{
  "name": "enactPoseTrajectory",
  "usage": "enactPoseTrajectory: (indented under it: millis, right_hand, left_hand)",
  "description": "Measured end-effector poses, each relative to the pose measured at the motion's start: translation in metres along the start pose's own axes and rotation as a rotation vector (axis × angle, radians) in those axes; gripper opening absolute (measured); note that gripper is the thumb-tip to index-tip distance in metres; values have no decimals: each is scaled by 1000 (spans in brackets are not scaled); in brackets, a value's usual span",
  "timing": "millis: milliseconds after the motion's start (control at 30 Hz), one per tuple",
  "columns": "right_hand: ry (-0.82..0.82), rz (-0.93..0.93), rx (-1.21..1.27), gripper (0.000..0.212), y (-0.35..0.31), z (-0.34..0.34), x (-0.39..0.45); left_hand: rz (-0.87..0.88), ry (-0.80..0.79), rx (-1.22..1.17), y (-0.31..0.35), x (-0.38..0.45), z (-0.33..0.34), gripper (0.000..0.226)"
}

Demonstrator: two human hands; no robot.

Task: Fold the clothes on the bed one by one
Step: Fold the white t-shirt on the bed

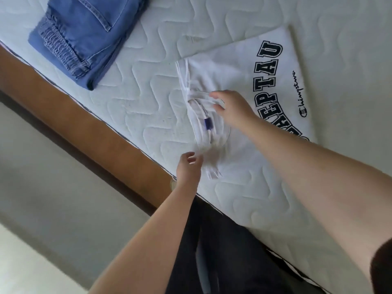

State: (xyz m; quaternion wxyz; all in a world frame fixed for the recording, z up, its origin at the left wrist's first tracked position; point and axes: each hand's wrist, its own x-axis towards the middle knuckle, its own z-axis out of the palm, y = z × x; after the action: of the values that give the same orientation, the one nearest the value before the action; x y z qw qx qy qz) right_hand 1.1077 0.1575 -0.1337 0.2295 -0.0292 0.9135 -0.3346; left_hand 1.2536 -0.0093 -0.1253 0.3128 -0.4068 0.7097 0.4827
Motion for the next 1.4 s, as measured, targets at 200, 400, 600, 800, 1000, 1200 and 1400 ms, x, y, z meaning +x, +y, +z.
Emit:
enactPoseTrajectory:
  millis: [200, 400, 600, 800, 1000, 1200, 1400]
  right_hand:
    - [-49, -73, -97, 41, -2, 3, 10]
    - [56, -183, -198, 40, -4, -10, 43]
    - [123, -263, -313, 48, -21, -9, 92]
    - [-101, -129, -572, 69, -31, -18, 145]
    - [-163, -58, -631, 63, -25, -37, 166]
    - [-230, -50, -685, 56, -26, -39, 171]
    - [-292, -184, -521, 35, -23, -56, 161]
  left_hand:
    - [-77, -62, -48, -27, -14, 27, 46]
    - [-102, 13, -65, -24, -9, 48, 46]
    - [-29, 9, 36, -31, -3, 51, 38]
    - [-34, -138, -384, -27, -23, 48, 19]
    - [-228, -223, -1123, -37, -33, 63, 42]
    - [-224, -407, -1069, -51, -41, 80, 60]
    - [-155, -312, -1036, -31, -37, 87, 27]
